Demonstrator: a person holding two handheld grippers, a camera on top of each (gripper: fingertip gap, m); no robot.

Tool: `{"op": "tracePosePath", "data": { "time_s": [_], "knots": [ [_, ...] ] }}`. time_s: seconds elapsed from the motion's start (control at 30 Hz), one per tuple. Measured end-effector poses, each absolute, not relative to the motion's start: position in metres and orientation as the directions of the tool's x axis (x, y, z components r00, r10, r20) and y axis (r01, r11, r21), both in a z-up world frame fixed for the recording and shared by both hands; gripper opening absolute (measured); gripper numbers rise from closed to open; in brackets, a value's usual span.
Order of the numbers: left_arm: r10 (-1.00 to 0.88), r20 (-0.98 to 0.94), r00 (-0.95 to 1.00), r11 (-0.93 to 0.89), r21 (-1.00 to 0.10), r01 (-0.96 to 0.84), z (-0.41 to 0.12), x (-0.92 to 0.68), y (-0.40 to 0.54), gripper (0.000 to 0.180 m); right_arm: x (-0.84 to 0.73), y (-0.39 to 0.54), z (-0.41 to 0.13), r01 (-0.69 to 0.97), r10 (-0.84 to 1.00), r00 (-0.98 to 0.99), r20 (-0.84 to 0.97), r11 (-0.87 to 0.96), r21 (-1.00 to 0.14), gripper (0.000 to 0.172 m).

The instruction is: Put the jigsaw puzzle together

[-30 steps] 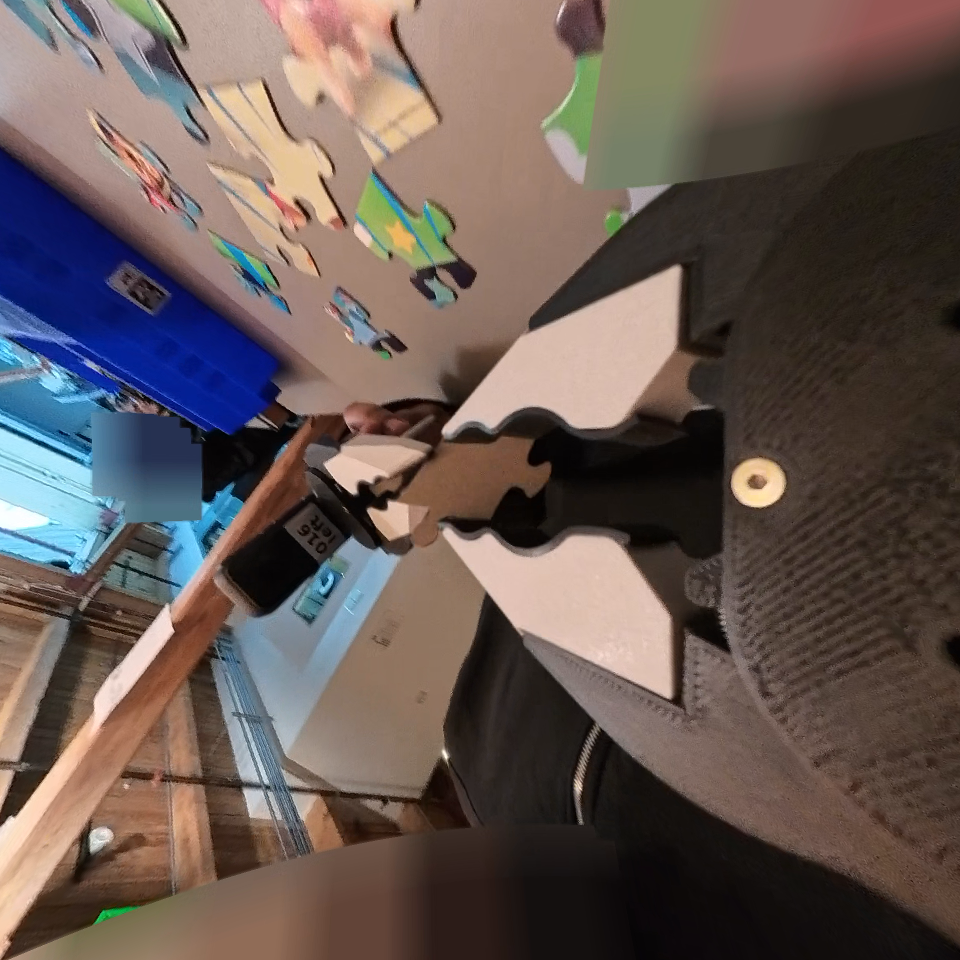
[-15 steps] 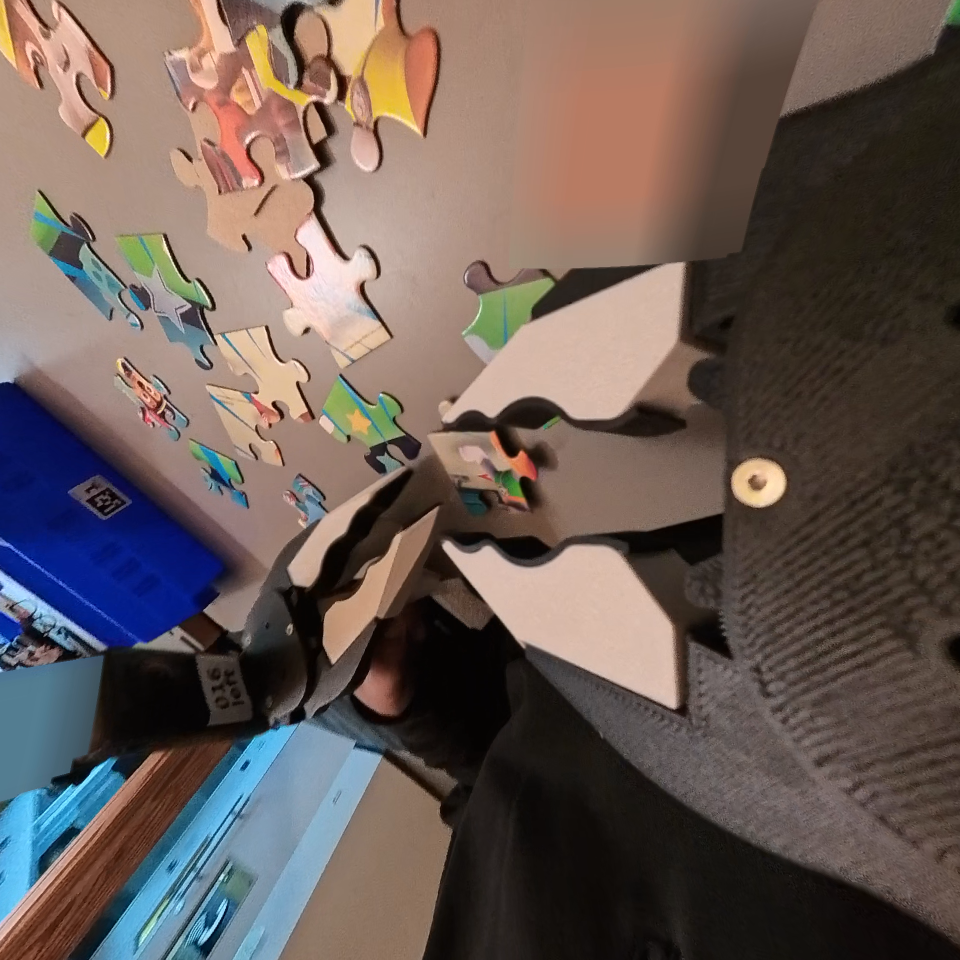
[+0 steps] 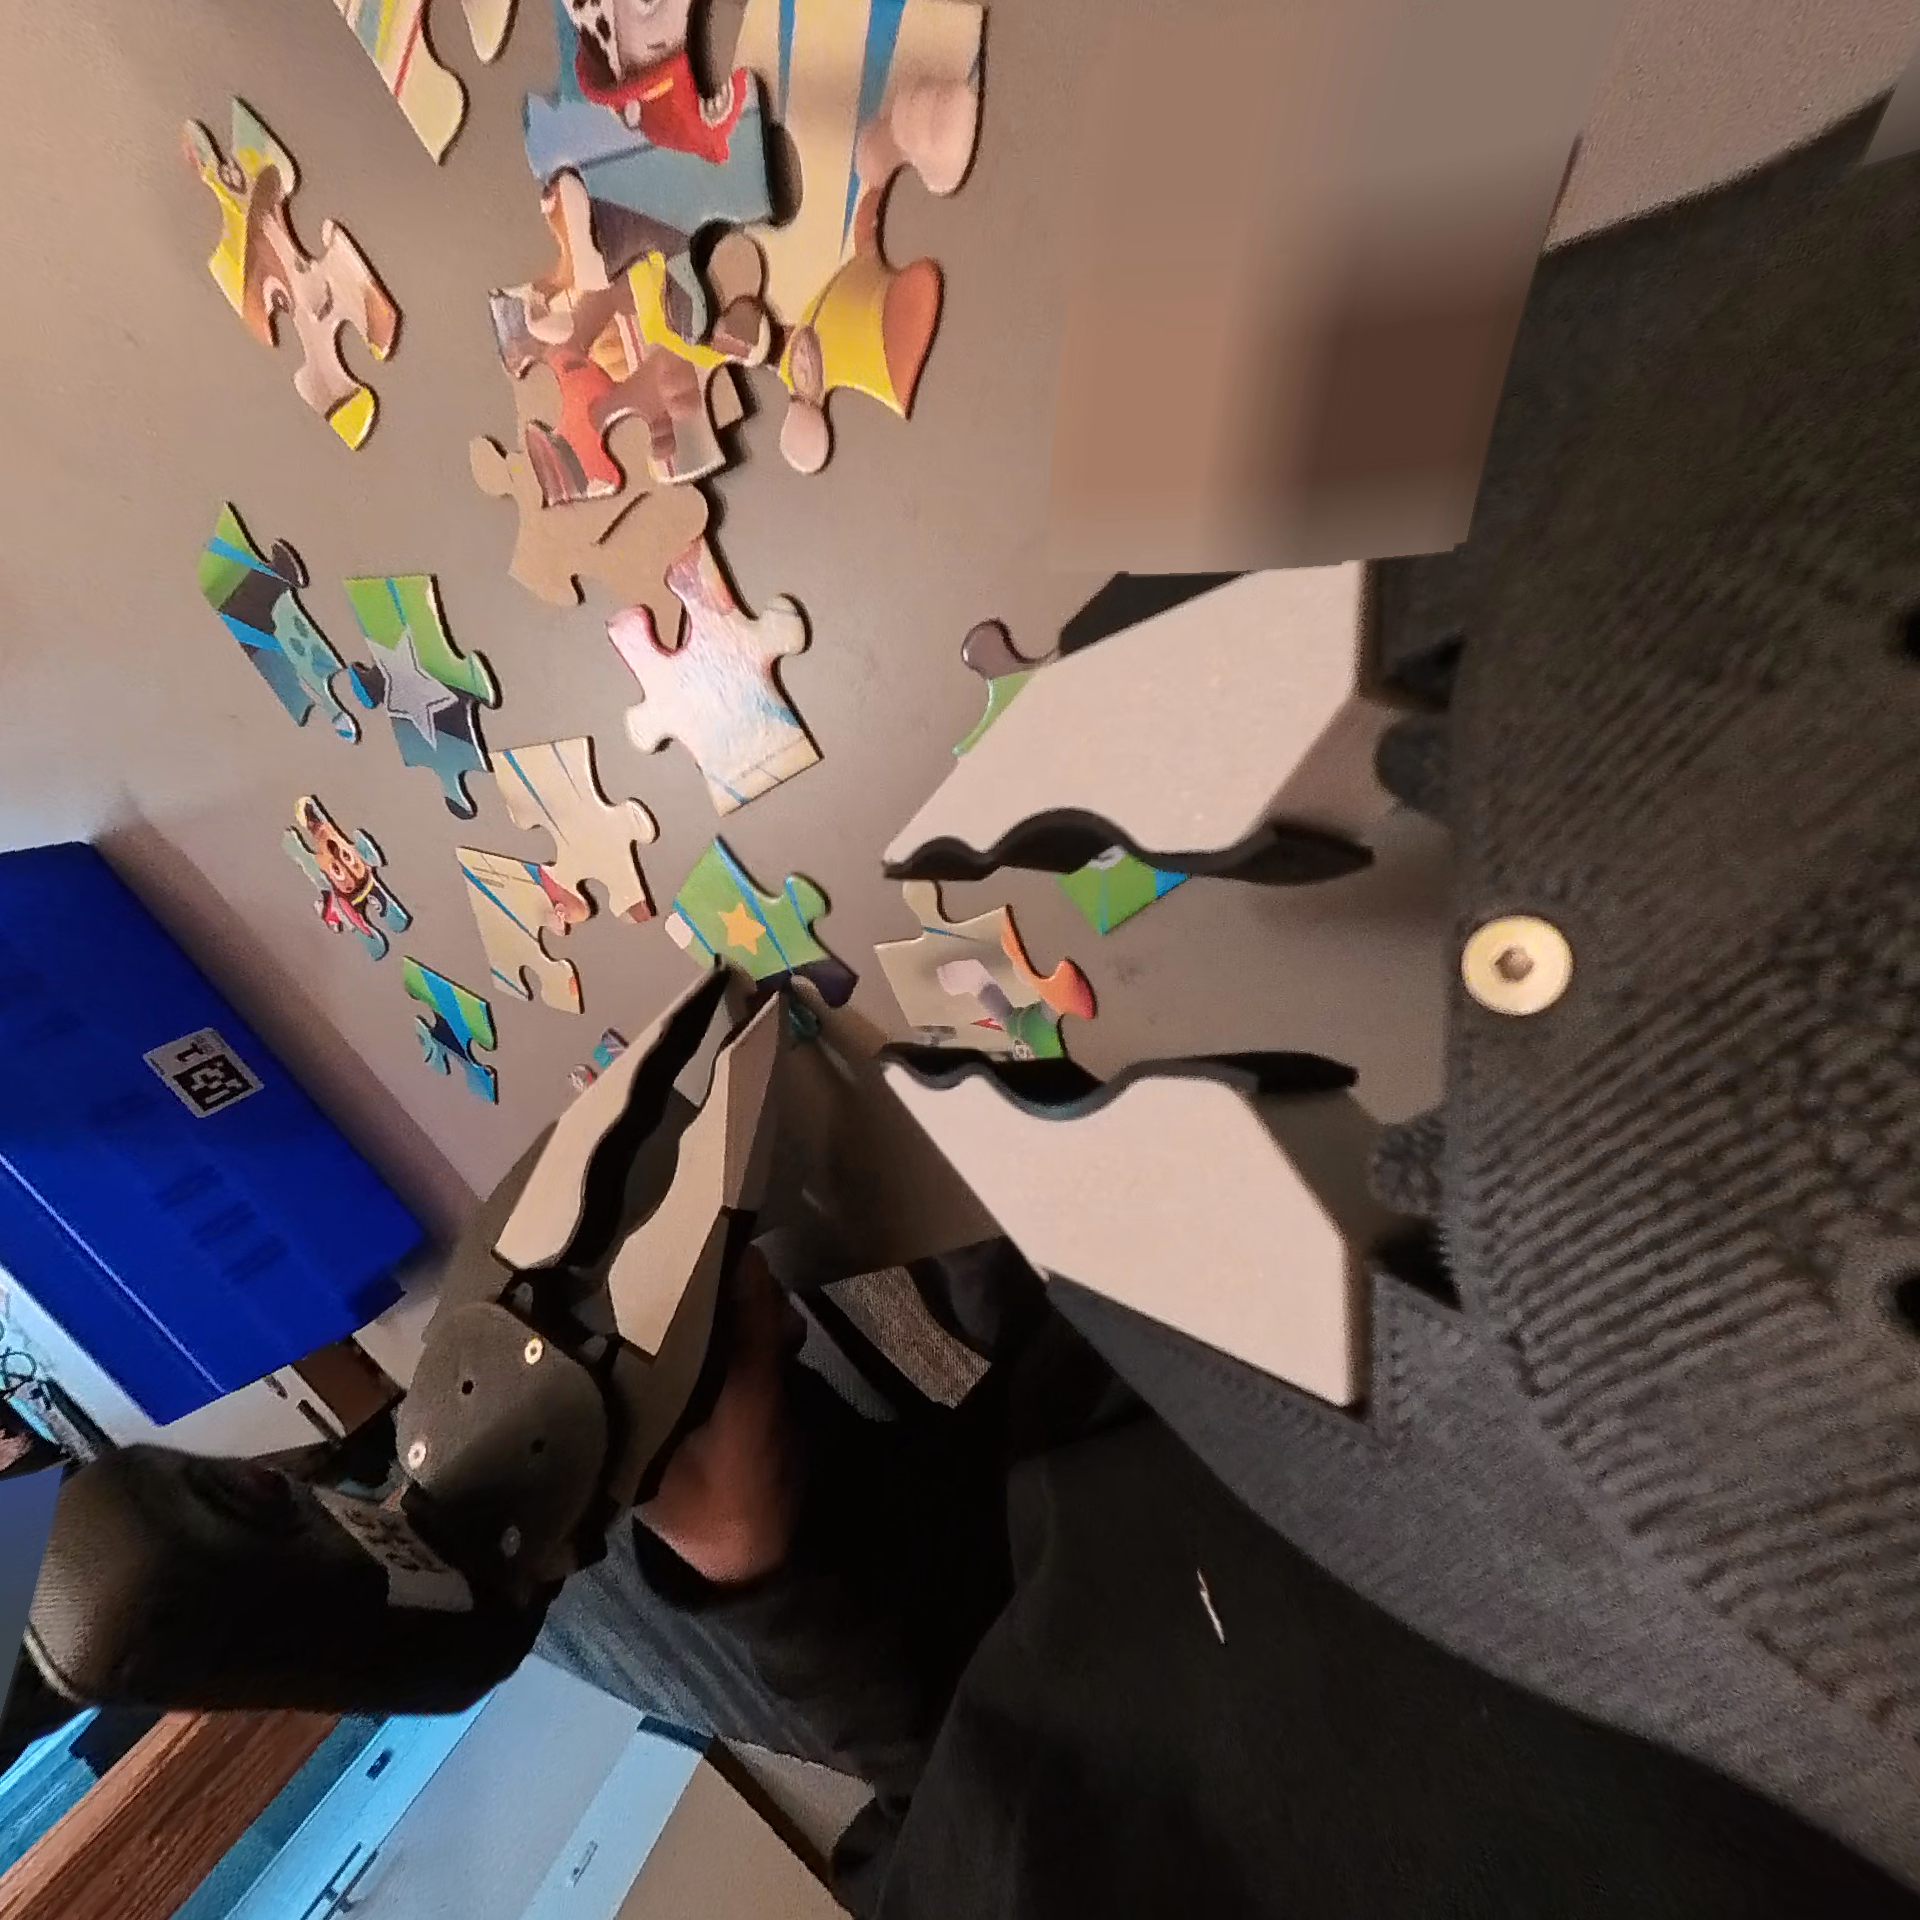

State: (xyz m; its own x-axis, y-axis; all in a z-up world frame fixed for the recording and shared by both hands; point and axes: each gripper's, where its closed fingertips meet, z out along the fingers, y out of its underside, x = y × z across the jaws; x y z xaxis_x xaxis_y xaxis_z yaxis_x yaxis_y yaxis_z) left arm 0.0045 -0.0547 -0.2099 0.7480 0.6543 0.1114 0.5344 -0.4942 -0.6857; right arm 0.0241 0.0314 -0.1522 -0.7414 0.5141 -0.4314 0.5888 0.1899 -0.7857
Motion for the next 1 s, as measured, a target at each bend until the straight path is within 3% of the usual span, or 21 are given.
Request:
{"op": "tracePosePath", "data": {
  "time_s": [0.2, 0.37, 0.6, 0.77, 0.87, 1.0],
  "knots": [
    [0.678, 0.063, 0.733, -0.536, -0.641, 0.550, -0.210, 0.016, -0.076, 0.021, 0.019, 0.033, -0.150, 0.579, 0.524, -0.740, -0.422, 0.177, -0.796, 0.031],
    [0.700, 0.091, 0.708, -0.447, -0.718, 0.533, -0.188, 0.010, -0.082, 0.021, -0.014, 0.027, -0.156, 0.490, 0.587, -0.764, -0.268, 0.258, -0.833, 0.035],
    [0.684, 0.181, 0.707, -0.312, -0.803, 0.508, -0.163, 0.004, -0.080, 0.022, -0.060, 0.012, -0.205, 0.440, 0.636, -0.771, 0.004, 0.537, -0.719, 0.065],
    [0.679, 0.190, 0.709, -0.281, -0.825, 0.490, -0.160, 0.000, -0.084, 0.022, -0.038, -0.001, -0.208, 0.423, 0.568, -0.823, -0.024, 0.584, -0.693, 0.040],
    [0.658, 0.232, 0.716, -0.237, -0.839, 0.489, -0.156, -0.003, -0.083, 0.022, -0.015, -0.011, -0.206, 0.408, 0.486, -0.870, -0.087, 0.610, -0.679, 0.041],
    [0.631, 0.273, 0.726, -0.206, -0.843, 0.497, -0.154, -0.005, -0.080, 0.022, -0.037, 0.003, -0.194, 0.386, 0.539, -0.843, 0.001, 0.605, -0.697, 0.046]
  ]
}}
